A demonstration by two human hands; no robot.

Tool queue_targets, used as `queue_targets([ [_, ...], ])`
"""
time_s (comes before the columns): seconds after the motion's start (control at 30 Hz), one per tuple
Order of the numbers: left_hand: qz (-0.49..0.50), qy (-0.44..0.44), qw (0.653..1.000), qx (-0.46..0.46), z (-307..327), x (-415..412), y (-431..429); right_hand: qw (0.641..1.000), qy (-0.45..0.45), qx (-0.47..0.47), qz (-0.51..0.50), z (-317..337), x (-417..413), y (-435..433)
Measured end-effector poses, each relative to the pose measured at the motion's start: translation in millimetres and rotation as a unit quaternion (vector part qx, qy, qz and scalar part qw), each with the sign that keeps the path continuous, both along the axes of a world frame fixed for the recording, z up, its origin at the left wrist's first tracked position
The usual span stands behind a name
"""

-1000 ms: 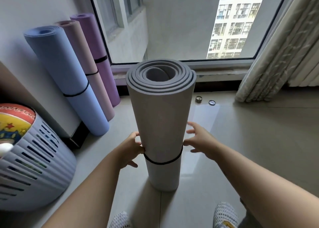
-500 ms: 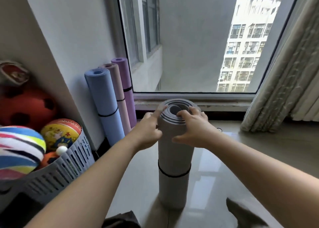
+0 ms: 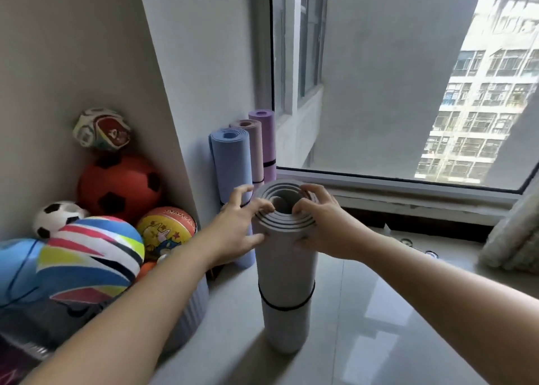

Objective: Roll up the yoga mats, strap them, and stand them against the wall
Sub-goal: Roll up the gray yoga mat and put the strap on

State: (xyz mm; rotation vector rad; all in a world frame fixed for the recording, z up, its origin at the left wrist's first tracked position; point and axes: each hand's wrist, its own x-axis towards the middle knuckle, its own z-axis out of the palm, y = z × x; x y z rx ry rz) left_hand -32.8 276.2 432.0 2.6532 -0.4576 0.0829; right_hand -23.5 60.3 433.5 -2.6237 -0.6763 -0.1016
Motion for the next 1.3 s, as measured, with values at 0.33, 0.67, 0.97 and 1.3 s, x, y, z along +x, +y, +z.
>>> queue_targets([
  [0.33,0.096,-0.024,0.995,0.001,-25,113,78,0.996,0.001,0.031,0.080,-20,155,106],
  [0.67,0.155,-0.064,0.986,-0.021,-26,190,127,0.992,-0.032,0.041,0.114,-19,251,169],
  [0.97,0.216,-0.089,0.972,-0.022,-47,204,131,0.996,-0.047,0.053,0.060,-37,263,189],
  [1.3,0.233,-0.101,0.967,-0.027,-54,180,119,0.997,-0.069,0.031,0.034,-44,249,181],
])
